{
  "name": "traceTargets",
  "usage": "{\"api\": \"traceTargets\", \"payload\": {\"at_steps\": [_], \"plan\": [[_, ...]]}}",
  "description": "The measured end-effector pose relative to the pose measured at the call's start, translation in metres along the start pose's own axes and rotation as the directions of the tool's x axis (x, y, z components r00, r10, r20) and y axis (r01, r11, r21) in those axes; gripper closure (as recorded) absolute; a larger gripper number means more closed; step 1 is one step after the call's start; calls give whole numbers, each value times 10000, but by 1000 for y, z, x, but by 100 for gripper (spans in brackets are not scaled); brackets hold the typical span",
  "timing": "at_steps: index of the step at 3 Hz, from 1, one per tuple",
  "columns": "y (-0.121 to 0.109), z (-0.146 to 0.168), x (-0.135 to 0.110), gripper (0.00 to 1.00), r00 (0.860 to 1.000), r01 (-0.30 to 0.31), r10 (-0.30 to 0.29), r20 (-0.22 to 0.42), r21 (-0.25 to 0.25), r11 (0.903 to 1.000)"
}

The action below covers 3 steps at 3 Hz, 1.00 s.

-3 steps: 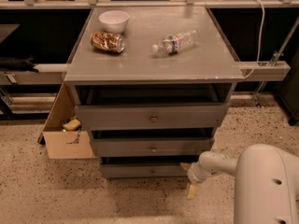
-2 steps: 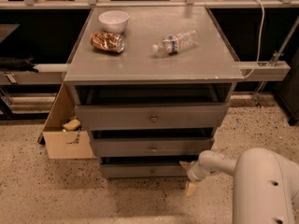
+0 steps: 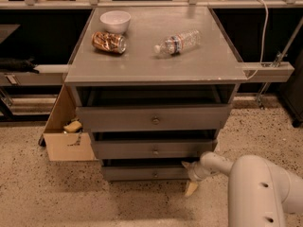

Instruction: Open bottom drawer

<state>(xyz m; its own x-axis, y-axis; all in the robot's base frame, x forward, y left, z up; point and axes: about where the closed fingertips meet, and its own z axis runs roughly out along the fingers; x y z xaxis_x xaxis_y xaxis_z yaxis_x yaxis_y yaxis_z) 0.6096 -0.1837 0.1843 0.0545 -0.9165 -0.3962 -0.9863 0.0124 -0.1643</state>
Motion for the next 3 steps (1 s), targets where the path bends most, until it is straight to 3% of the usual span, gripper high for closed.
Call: {"api": "traceTargets", "payload": {"at_steps": [2, 3], "plan": [[-17, 29, 13, 0, 9994, -337, 337, 21, -92, 9994], [-17, 33, 13, 26, 9994, -352, 353, 70, -163, 9992]]}}
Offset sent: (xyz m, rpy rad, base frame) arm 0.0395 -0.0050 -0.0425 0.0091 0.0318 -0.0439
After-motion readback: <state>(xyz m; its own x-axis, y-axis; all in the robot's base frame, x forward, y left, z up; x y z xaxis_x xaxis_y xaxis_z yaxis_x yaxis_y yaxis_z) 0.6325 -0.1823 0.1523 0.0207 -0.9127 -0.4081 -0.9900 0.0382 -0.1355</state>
